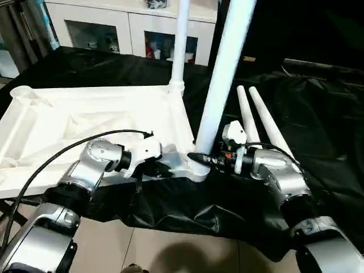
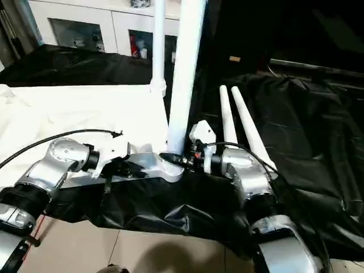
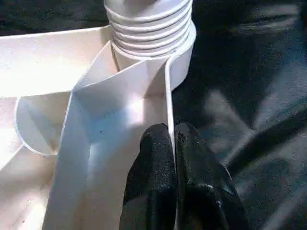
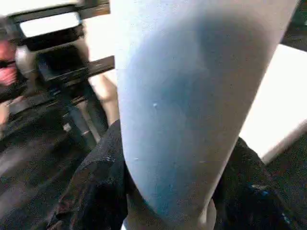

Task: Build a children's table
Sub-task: Insert table leg to table base

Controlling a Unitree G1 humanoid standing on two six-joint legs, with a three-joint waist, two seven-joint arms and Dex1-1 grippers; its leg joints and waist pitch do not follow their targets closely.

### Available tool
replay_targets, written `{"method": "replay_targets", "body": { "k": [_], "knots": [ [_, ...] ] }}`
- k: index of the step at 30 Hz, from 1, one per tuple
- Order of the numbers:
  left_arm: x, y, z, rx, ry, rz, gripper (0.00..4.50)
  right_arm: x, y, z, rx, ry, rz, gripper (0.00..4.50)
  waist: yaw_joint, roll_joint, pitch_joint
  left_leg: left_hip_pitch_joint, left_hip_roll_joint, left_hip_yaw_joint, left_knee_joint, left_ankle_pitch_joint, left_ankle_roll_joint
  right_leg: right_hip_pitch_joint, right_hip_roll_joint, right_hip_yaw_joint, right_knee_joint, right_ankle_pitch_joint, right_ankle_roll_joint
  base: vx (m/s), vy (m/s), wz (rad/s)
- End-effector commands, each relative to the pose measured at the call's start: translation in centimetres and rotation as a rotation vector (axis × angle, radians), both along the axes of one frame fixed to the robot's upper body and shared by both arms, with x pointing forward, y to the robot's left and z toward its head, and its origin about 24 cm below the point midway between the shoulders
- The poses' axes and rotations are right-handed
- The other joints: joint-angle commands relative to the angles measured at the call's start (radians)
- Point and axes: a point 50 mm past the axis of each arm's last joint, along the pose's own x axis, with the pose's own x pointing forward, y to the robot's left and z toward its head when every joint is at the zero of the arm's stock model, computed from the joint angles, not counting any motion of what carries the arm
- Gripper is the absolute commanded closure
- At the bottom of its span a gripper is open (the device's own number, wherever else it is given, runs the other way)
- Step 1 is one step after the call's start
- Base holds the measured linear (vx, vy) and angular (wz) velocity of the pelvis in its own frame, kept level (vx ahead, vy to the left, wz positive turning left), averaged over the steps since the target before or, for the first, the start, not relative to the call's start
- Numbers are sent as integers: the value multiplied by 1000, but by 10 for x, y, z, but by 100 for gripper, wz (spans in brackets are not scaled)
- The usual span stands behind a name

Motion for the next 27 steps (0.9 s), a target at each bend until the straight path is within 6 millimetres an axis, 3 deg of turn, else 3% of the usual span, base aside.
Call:
{"method": "replay_targets", "body": {
  "k": [1, 7, 11, 14, 19, 21, 27],
  "knots": [
    [9, -14, 21, -40, -72, -36, 450, -7, -24, -41, -125, 174, -201, 261, -9, 19, -50, 40, 49, -32, -79, -437, -59, 15, -86, 45, -91, -397, -196, 0, 0, 0],
    [23, -29, 24, -36, -100, 105, 450, 0, -17, -48, -144, 183, -392, 261, -27, 16, -47, 44, 44, -39, -76, -496, -69, 9, -88, 41, -106, -497, -164, 0, 0, 0],
    [38, -54, 26, -35, -122, 282, 450, 7, 0, -54, -152, 241, -559, 262, -34, 24, -45, 46, 43, -41, -75, -512, -72, 2, -84, 39, -109, -520, -157, 0, 0, 0],
    [42, -65, 26, -41, -127, 348, 450, 10, 7, -54, -156, 260, -616, 262, -33, 22, -45, 46, 40, -44, -72, -523, -65, 3, -88, 35, -117, -546, -145, 0, 0, 0],
    [47, -82, 23, -15, -161, 449, 450, 15, 22, -52, -160, 300, -702, 262, -33, 22, -50, 41, 41, -42, -76, -502, -54, 7, -83, 36, -113, -464, -154, 0, 0, 0],
    [47, -83, 22, 3, -168, 454, 450, 15, 25, -52, -163, 305, -707, 262, -31, 26, -51, 39, 40, -39, -77, -485, -49, 10, -83, 37, -111, -421, -163, 0, 0, 0],
    [47, -81, 21, 4, -160, 452, 450, 15, 29, -53, -172, 305, -706, 262, -30, 23, -52, 35, 41, -35, -79, -455, -38, 16, -83, 39, -107, -372, -178, 0, 0, 0]
  ]
}}
